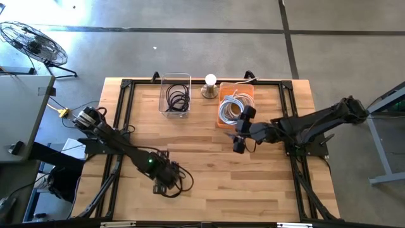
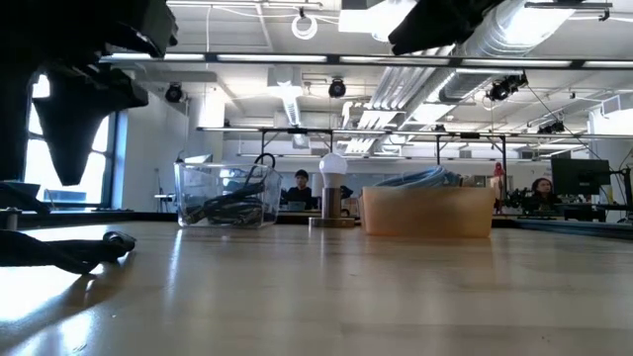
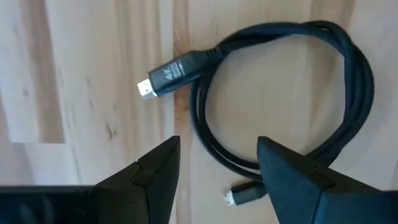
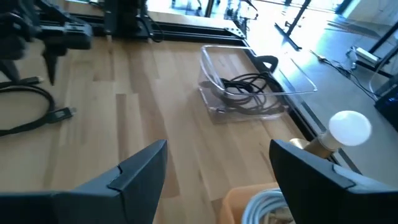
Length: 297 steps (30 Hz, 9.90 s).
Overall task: Pick & Place USB Port
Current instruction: Put the black charger cable into the transparent bin, then return to Home Position
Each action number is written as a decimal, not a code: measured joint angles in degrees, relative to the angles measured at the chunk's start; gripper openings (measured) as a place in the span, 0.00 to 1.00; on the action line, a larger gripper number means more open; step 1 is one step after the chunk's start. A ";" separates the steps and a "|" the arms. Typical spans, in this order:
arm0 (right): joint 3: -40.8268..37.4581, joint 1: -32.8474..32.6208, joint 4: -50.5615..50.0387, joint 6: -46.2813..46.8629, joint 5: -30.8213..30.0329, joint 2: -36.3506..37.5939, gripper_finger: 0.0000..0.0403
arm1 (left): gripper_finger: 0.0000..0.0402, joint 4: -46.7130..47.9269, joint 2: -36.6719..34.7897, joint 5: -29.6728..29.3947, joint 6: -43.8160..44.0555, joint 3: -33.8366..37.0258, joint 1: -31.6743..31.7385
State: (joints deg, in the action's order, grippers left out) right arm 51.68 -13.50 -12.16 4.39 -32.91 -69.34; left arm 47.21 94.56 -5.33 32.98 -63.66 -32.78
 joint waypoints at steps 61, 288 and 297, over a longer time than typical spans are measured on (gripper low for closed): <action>-0.02 -11.43 2.85 -2.72 -4.13 -0.02 0.68 | 0.00 8.57 -8.13 -23.21 -59.37 -25.42 42.97; -51.17 13.60 18.40 -1.89 9.44 59.19 0.00 | 0.00 -47.88 -89.17 10.15 -34.75 62.82 38.04; -51.17 13.60 18.43 -1.88 9.44 59.19 0.00 | 0.00 -47.87 -89.17 10.37 -34.12 62.79 38.04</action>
State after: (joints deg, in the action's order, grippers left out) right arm 0.51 0.10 6.26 2.51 -23.46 -10.15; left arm -0.67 5.39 5.04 -1.15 -0.86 5.26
